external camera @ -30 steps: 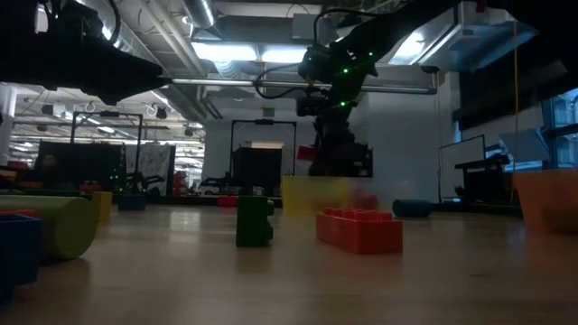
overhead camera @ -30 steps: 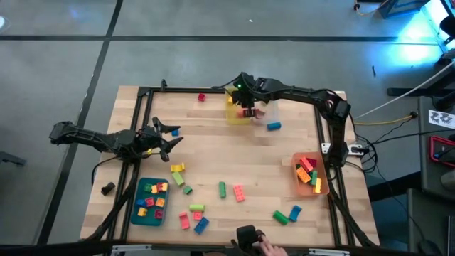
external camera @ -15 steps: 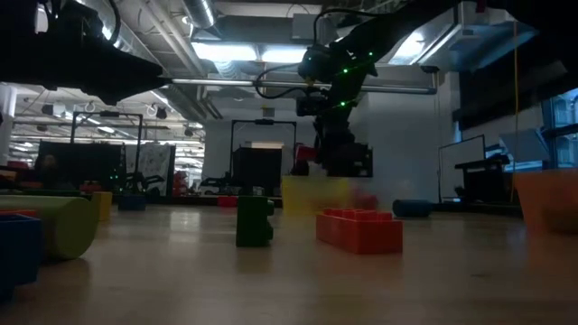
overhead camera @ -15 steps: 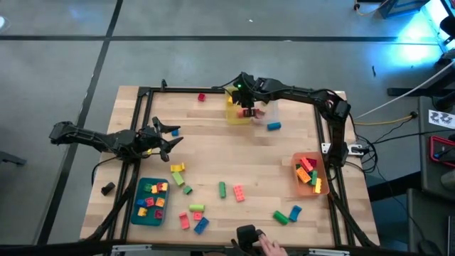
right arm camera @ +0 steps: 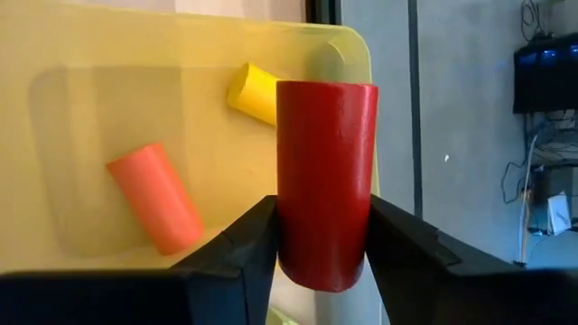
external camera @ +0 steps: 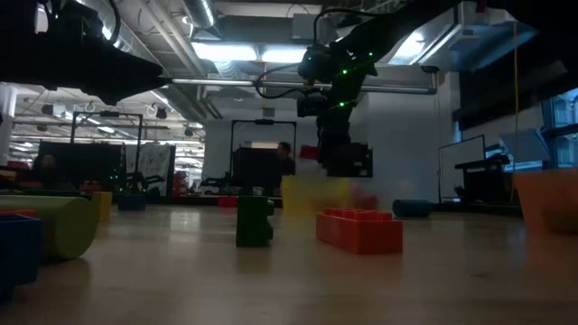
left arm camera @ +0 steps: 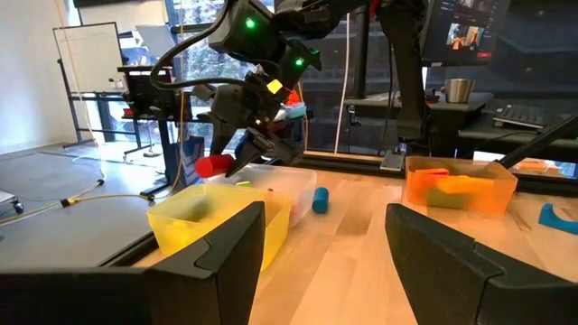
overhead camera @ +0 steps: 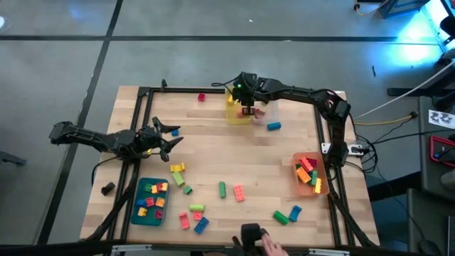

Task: Sort blocks by size
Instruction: Put the red cylindrical block into the yellow bin, then put the blue cylindrical block into the yellow bin

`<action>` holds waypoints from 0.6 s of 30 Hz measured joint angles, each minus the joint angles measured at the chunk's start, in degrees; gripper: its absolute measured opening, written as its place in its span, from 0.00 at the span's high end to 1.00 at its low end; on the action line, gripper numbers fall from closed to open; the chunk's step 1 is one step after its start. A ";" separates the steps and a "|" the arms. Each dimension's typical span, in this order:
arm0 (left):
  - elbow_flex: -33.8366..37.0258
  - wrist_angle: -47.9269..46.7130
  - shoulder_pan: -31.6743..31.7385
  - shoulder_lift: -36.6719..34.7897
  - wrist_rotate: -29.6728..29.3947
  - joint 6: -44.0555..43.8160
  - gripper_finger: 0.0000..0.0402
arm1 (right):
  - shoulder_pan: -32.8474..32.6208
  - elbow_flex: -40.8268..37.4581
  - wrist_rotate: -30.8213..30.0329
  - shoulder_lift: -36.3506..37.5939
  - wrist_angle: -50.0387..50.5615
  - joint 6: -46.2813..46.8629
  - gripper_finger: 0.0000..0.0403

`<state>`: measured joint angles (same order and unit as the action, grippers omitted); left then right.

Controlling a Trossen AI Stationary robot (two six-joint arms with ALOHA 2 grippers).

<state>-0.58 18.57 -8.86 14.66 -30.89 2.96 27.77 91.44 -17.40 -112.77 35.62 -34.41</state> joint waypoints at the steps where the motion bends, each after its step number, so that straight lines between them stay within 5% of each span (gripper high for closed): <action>1: 0.00 0.00 0.00 0.00 0.00 0.00 0.47 | 0.00 0.00 0.05 0.00 -0.08 -0.06 0.59; 14: 0.00 0.00 0.00 -0.02 0.00 0.00 0.47 | 0.00 0.00 -1.72 0.00 -5.92 0.83 0.41; 18: 0.00 0.00 0.02 -0.02 0.00 0.00 0.47 | -0.31 0.00 -6.50 0.00 -2.86 1.27 0.39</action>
<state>-0.58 18.57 -8.84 14.63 -30.89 2.96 27.46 91.44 -23.91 -112.77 32.75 -33.15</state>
